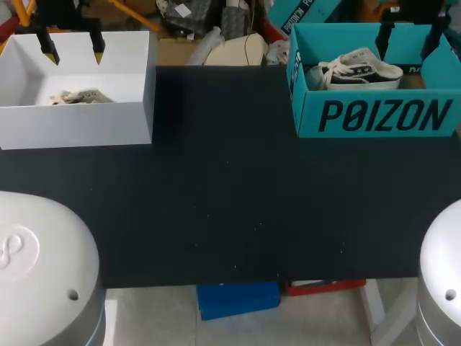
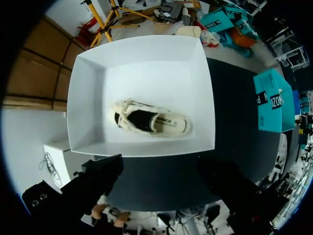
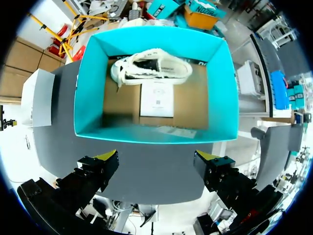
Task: Take the shoe out of the shoebox, open the shoe tongue, remove and reinsert the insole, then place the shoe into the shoebox
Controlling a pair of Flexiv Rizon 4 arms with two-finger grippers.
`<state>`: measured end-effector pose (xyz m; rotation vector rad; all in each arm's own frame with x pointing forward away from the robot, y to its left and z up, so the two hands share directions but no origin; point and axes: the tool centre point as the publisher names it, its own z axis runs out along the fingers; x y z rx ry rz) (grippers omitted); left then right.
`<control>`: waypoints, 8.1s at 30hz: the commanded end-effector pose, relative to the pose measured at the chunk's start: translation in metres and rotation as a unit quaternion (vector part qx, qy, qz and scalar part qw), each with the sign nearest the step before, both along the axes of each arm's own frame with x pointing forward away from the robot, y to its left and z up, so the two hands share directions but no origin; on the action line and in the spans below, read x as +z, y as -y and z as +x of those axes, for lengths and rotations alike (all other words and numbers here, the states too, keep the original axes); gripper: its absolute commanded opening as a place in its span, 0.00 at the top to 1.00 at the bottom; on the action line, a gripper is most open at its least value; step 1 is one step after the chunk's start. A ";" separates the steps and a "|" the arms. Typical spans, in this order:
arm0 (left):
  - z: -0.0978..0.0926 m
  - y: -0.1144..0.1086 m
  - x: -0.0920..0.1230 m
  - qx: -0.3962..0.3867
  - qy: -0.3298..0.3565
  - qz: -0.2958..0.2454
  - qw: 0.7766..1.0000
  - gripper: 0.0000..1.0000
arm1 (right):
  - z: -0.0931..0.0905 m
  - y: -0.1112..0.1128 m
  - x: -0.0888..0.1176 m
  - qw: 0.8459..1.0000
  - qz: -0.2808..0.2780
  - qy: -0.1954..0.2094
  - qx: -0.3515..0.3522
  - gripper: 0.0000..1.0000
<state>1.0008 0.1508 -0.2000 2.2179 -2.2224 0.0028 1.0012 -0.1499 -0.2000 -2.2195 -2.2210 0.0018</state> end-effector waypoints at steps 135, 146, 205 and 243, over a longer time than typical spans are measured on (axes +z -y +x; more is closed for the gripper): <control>0.000 0.000 0.000 0.000 0.000 0.000 1.000 0.00 | 0.176 0.007 -0.197 0.728 -0.032 -0.032 0.684 0.68; 0.000 0.000 0.000 0.000 0.000 0.000 1.000 0.00 | 0.170 0.008 -0.204 0.738 -0.033 -0.040 0.673 1.00; 0.000 0.000 0.000 0.000 0.000 0.000 1.000 0.00 | -0.107 -0.227 0.086 0.738 -0.294 0.115 0.596 1.00; 0.000 0.000 0.000 0.000 0.000 0.000 1.000 0.00 | -0.177 -0.369 -0.142 0.733 -0.185 0.140 0.640 1.00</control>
